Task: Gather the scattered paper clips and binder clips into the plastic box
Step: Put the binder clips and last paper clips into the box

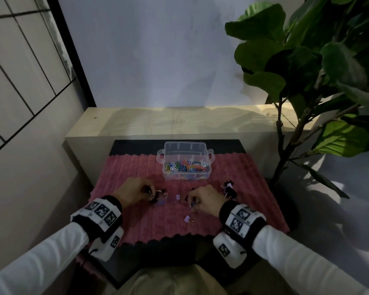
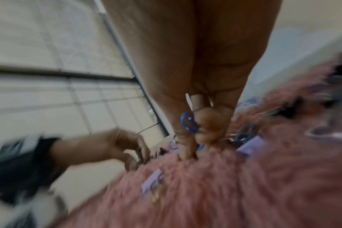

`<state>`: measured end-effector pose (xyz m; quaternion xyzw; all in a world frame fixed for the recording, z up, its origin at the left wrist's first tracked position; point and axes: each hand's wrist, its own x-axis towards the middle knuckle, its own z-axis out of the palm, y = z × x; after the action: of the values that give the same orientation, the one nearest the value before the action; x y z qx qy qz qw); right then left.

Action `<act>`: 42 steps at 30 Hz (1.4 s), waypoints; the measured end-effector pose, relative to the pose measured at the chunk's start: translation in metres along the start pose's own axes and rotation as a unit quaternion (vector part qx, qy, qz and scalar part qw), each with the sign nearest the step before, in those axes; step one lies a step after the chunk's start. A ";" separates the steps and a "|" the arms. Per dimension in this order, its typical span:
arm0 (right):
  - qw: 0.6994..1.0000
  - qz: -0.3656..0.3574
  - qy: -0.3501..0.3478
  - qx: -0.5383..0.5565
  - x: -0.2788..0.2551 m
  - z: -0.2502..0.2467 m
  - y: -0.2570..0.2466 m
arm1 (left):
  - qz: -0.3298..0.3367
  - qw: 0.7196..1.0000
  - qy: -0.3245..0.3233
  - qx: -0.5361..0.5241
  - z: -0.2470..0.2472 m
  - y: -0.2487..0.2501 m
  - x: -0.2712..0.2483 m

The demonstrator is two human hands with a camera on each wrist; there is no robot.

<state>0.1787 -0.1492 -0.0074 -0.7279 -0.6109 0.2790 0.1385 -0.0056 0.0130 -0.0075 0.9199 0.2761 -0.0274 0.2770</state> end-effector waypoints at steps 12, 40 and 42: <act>0.947 0.042 0.003 0.317 -0.015 -0.027 0.034 | 0.060 0.988 0.042 0.139 0.032 0.031 -0.011; 0.915 0.035 0.148 0.373 0.043 -0.082 0.027 | 0.001 0.968 0.009 -0.252 -0.010 0.030 -0.007; 0.914 0.063 0.159 0.367 0.058 -0.087 0.024 | -0.017 0.958 0.015 -0.286 -0.029 0.020 -0.014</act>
<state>0.2537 -0.0865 0.0361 -0.6975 -0.3884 0.3721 0.4735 -0.0093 0.0074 0.0300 0.7979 0.2921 0.0617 0.5236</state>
